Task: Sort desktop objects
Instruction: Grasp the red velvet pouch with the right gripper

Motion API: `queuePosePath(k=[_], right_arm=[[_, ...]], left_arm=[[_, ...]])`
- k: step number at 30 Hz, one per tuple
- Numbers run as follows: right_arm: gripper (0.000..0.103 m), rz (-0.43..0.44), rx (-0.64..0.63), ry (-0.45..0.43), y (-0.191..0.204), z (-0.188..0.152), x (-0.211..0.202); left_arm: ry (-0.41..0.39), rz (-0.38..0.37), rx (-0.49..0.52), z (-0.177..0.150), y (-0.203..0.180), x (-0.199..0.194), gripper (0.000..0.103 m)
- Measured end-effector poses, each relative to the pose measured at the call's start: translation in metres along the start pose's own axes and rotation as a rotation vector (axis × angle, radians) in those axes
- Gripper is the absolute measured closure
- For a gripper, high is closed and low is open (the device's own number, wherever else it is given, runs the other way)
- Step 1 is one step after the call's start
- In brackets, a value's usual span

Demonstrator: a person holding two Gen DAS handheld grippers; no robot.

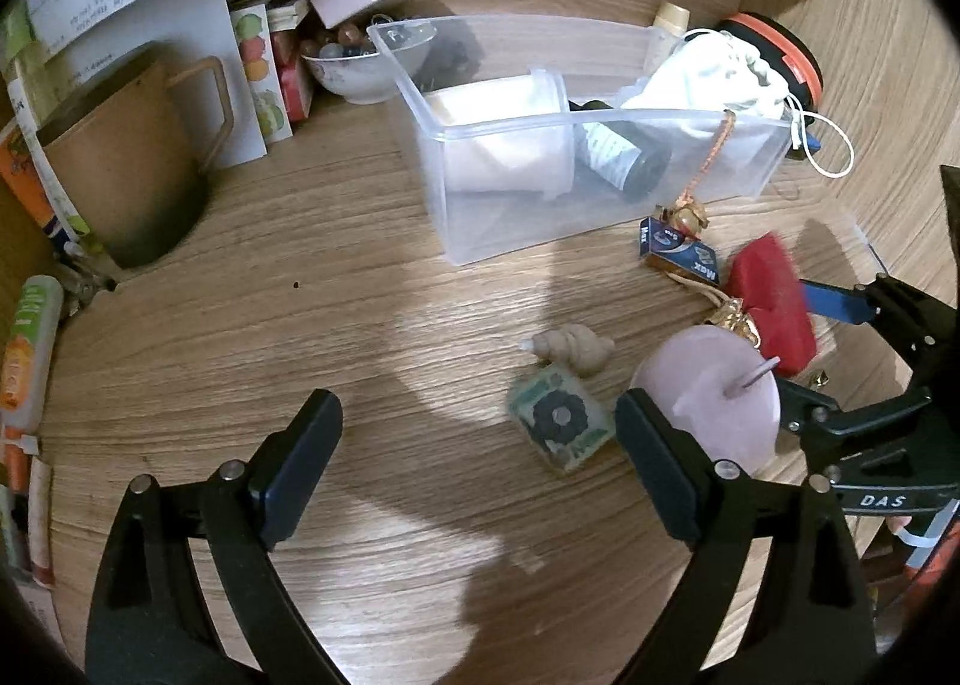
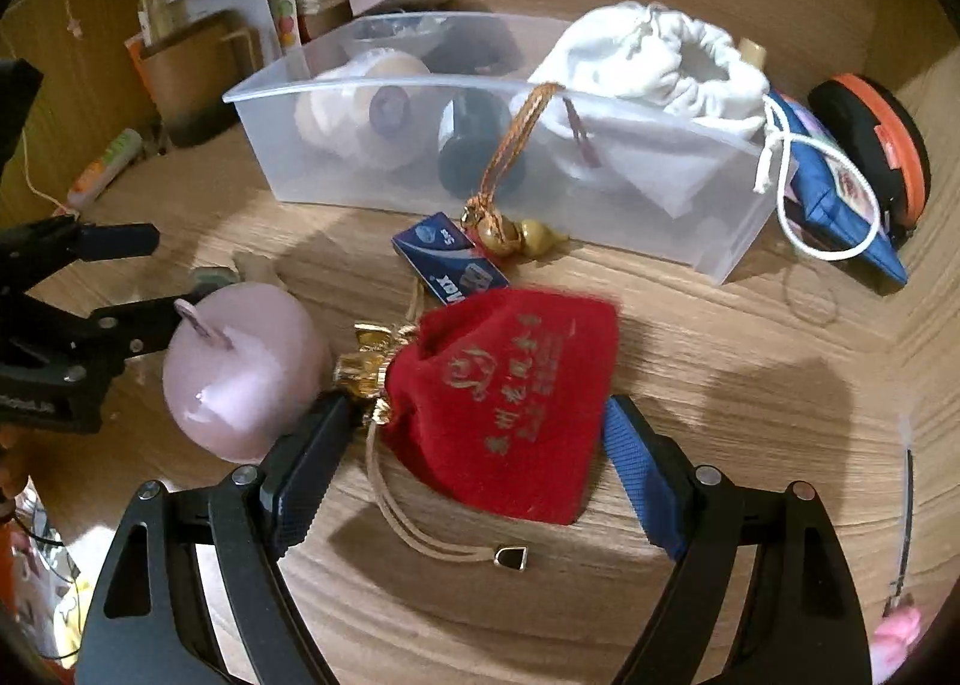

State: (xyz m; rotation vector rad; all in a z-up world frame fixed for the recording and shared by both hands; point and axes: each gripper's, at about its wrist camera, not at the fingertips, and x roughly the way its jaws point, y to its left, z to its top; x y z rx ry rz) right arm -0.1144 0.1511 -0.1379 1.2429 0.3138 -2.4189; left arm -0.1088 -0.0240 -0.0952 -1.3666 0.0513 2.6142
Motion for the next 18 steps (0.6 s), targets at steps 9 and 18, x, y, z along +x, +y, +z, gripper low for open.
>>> queuePosePath(k=[9,18], right_arm=[[0.025,0.029,0.000,-0.017,-0.012,0.002,0.002],[0.051,0.039,-0.004,-0.043,-0.014,0.006,0.000]], left_arm=[[0.007,-0.018,0.031,-0.003,-0.003,0.003,0.010],[-0.001,0.039,0.087,-0.006,-0.012,0.007,0.015]])
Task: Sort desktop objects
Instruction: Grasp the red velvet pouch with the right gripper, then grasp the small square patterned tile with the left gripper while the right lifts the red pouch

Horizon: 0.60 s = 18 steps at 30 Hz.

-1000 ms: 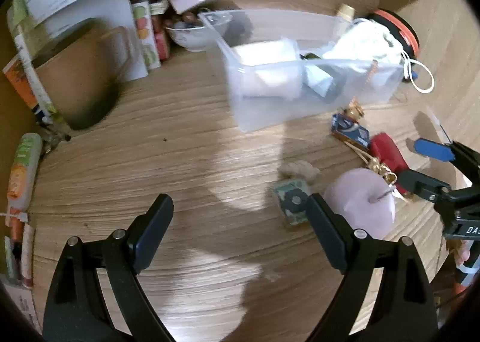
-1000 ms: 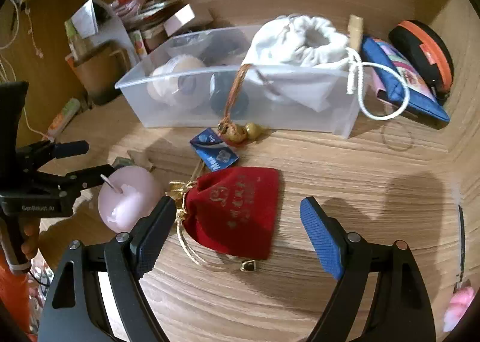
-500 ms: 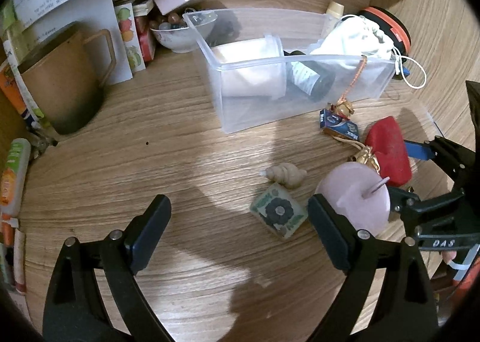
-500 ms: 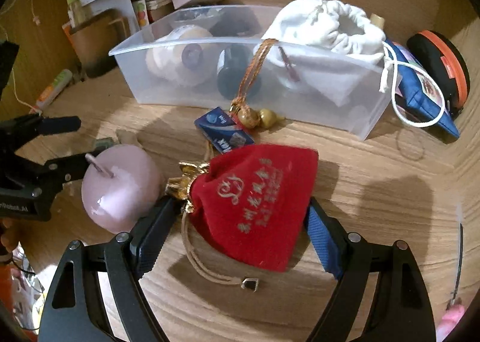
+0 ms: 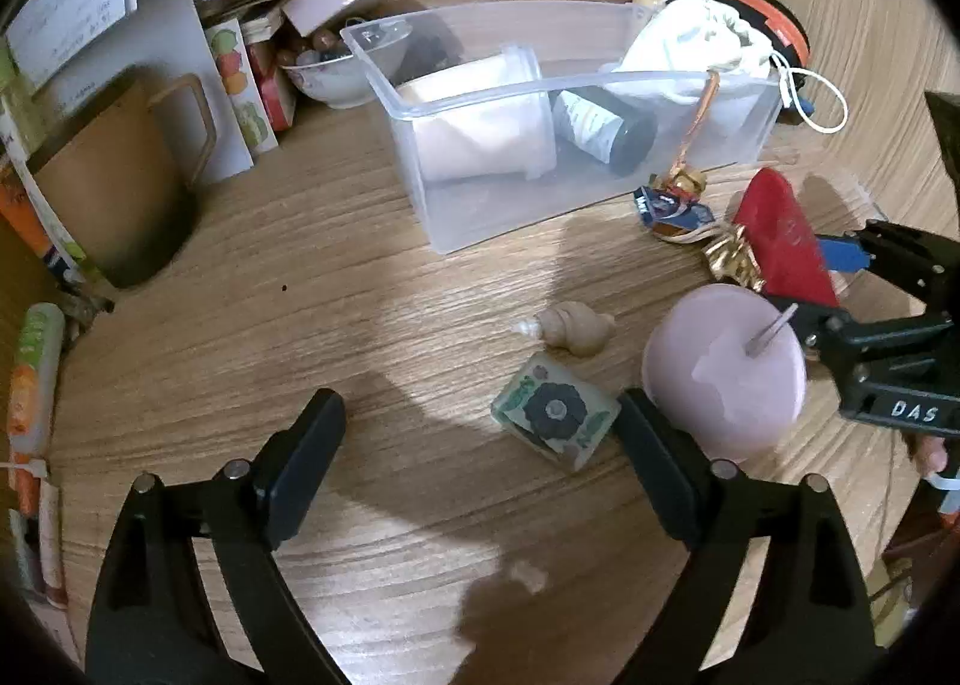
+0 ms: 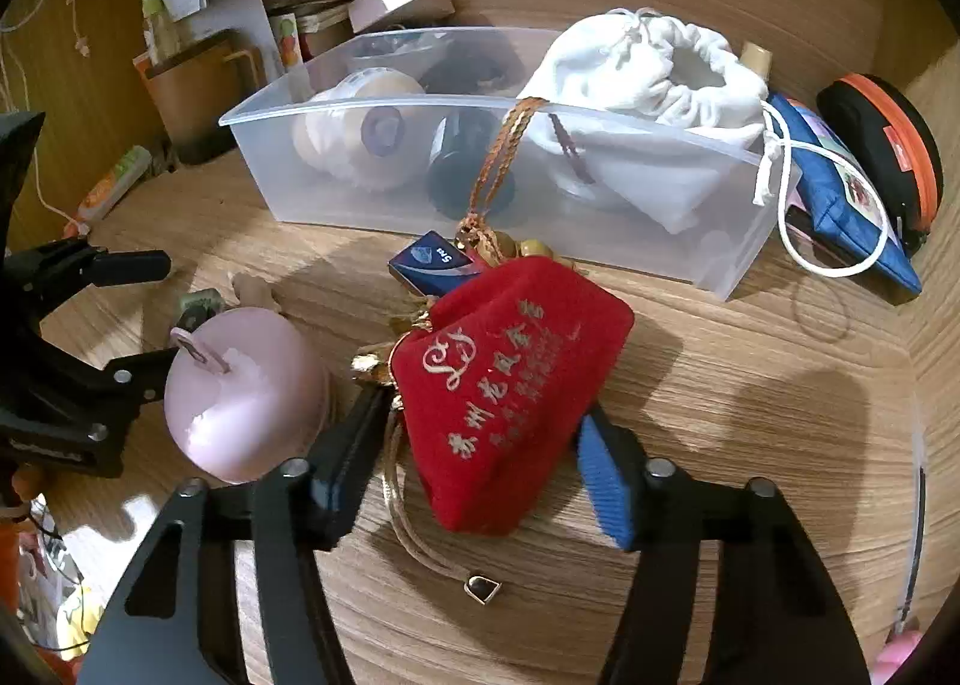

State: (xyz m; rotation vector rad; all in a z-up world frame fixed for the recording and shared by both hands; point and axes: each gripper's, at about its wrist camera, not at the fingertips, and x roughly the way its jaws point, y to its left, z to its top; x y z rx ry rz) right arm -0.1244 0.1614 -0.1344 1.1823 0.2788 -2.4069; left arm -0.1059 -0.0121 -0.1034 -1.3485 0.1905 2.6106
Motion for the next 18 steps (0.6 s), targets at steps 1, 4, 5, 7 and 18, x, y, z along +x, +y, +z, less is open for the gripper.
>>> queuePosePath(k=[1,4,5,7,18], right_arm=[[0.057,0.002,0.002,-0.003,0.000,0.000,-0.001],[0.066,0.008,0.007,-0.010,-0.001,0.000,-0.002],[0.069,0.009,0.007,-0.012,-0.001,-0.001,-0.003],[0.079,0.022,0.010,-0.017,-0.002,-0.001,-0.004],[0.088,0.065,0.058,-0.025,-0.011,-0.006,-0.012]], left_arm=[[-0.004,-0.002,0.000,0.000,0.000,0.000,0.020],[-0.008,-0.023,-0.002,0.001,0.000,0.000,0.028],[-0.009,-0.026,-0.003,0.001,0.001,0.000,0.030],[-0.017,-0.025,-0.005,0.001,0.002,-0.001,0.038],[-0.035,-0.010,-0.040,-0.006,0.010,-0.005,0.063]])
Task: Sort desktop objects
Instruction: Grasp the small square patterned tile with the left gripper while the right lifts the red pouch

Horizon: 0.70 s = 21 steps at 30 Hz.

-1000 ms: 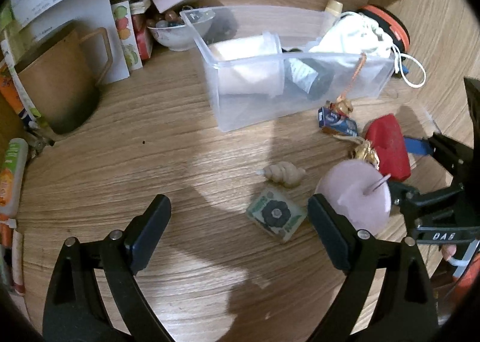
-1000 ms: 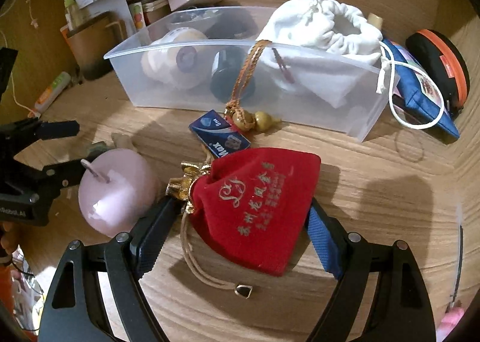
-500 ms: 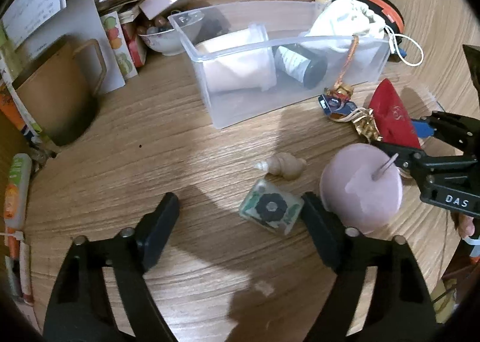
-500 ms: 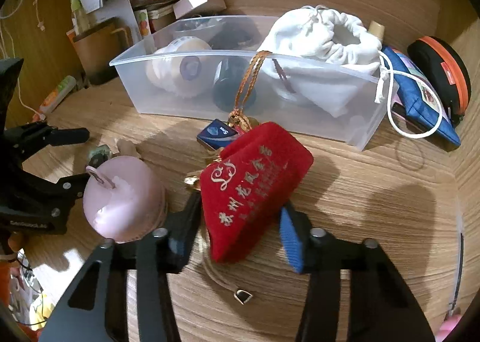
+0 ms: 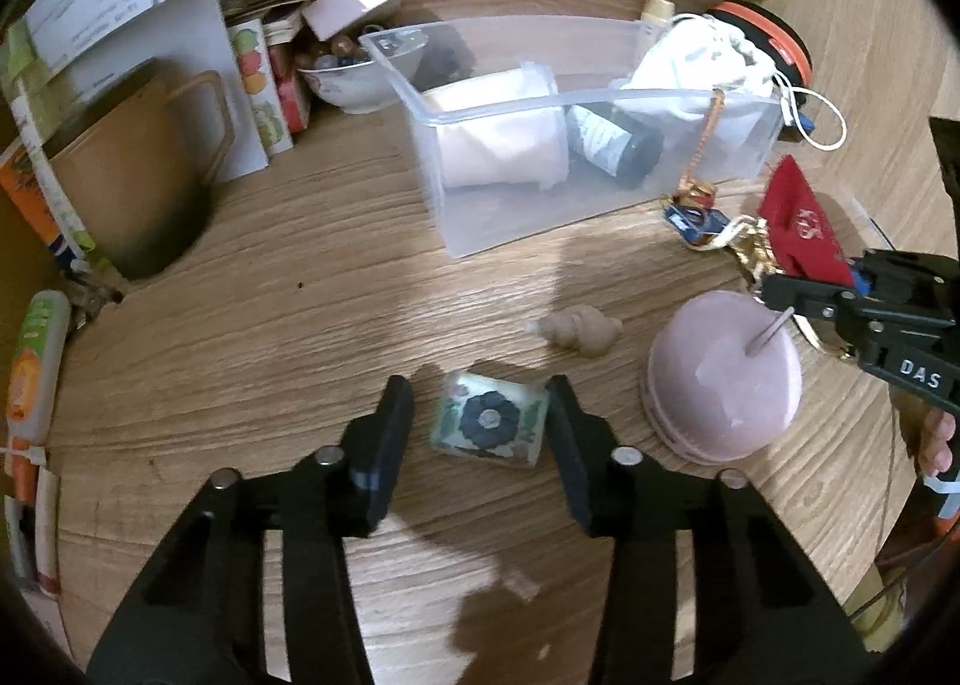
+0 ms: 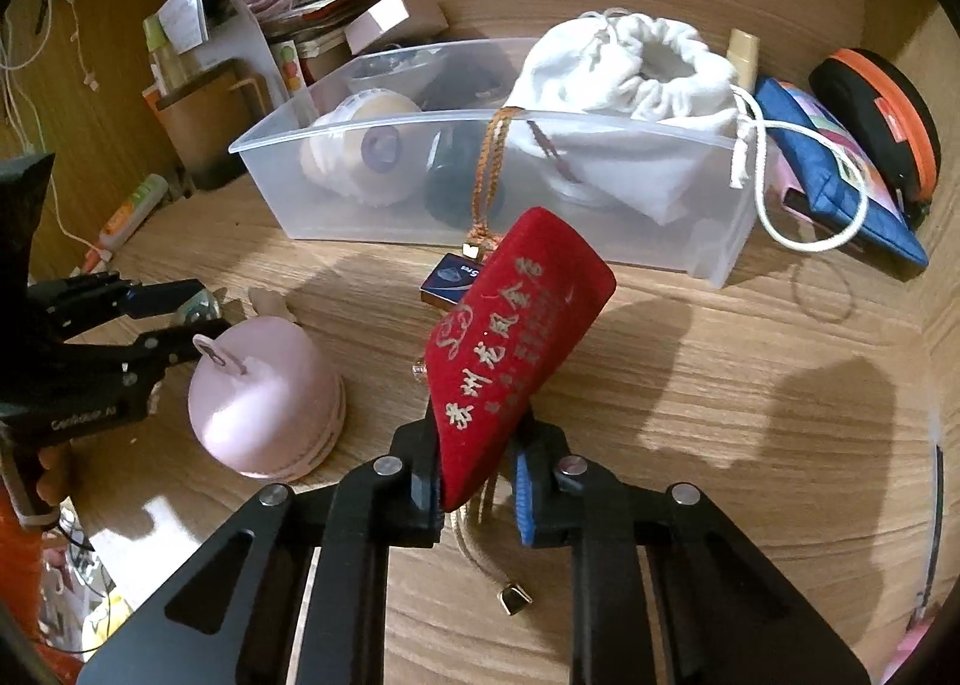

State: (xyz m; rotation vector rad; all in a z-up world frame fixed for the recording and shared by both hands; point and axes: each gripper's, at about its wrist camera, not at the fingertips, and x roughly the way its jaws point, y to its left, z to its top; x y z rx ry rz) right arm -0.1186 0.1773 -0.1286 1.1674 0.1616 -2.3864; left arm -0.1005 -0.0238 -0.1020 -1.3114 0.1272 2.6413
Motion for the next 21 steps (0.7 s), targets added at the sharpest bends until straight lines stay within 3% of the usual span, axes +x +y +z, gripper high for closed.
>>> queuePosePath(k=[3,13,21], right_arm=[[0.088,0.016,0.014,-0.002,-0.005,-0.001,-0.006],[0.088,0.021,0.036,-0.065,-0.016,0.003,-0.035],[0.088,0.039,0.038,-0.125,-0.019,0.011,-0.058]], left_arm=[[-0.006,0.014,-0.018,-0.002,0.005,-0.002,0.070],[-0.011,0.052,-0.053,-0.009,0.014,-0.007,0.070],[-0.058,0.054,-0.070,0.004,0.017,-0.025,0.070]])
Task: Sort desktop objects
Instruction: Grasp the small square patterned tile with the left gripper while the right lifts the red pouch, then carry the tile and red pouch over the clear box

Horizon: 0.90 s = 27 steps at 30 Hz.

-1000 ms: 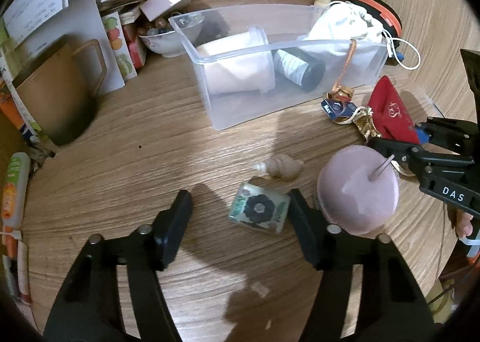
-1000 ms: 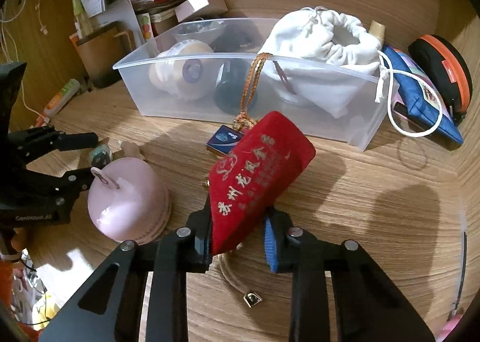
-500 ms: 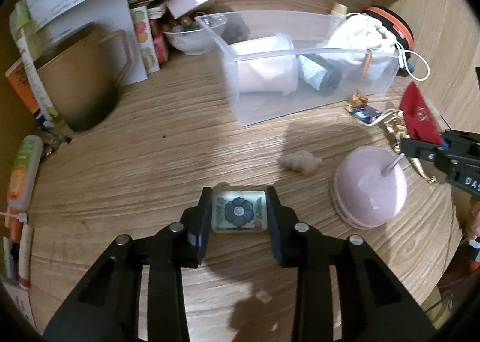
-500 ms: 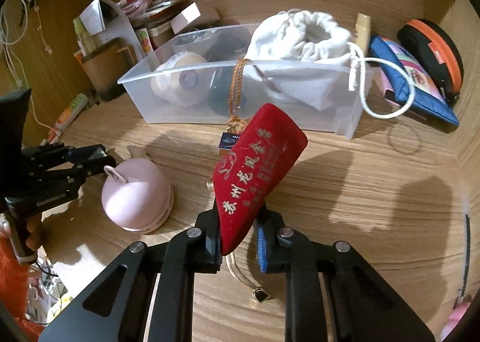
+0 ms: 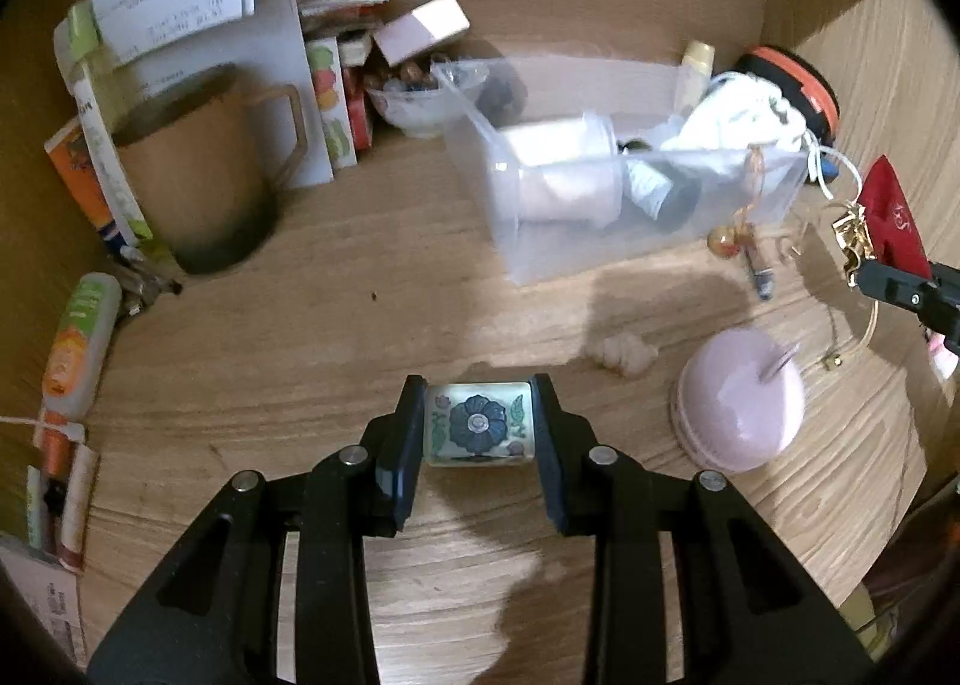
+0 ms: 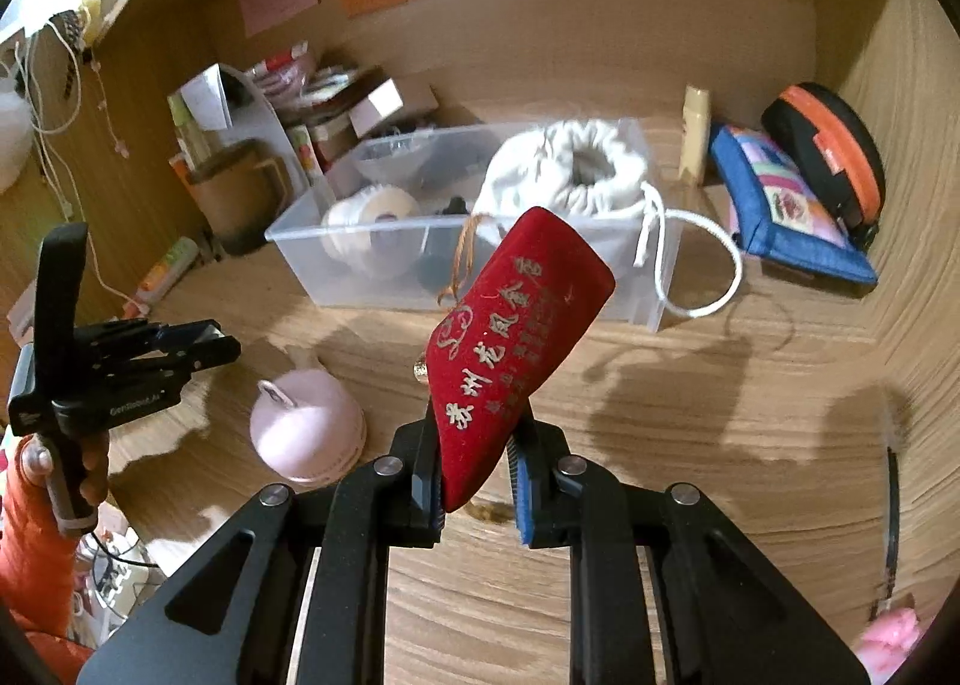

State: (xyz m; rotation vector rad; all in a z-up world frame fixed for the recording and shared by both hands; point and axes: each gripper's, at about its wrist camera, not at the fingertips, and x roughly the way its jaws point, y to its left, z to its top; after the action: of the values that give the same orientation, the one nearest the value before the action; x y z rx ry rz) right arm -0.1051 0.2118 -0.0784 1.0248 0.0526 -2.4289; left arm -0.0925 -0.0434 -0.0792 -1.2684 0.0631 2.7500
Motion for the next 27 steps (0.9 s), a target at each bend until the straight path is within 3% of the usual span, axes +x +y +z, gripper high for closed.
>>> queuePosePath(k=[14,27], right_arm=[[0.088,0.132,0.028,-0.055,-0.008,0.019,-0.026],[0.088,0.148,-0.027,-0.123,-0.001,0.057,-0.031]], left_arm=[[-0.093,-0.054,-0.001,0.041,-0.004,-0.030,0.070],[-0.124,-0.114,0.050,0.082,-0.013,-0.029,0.070]])
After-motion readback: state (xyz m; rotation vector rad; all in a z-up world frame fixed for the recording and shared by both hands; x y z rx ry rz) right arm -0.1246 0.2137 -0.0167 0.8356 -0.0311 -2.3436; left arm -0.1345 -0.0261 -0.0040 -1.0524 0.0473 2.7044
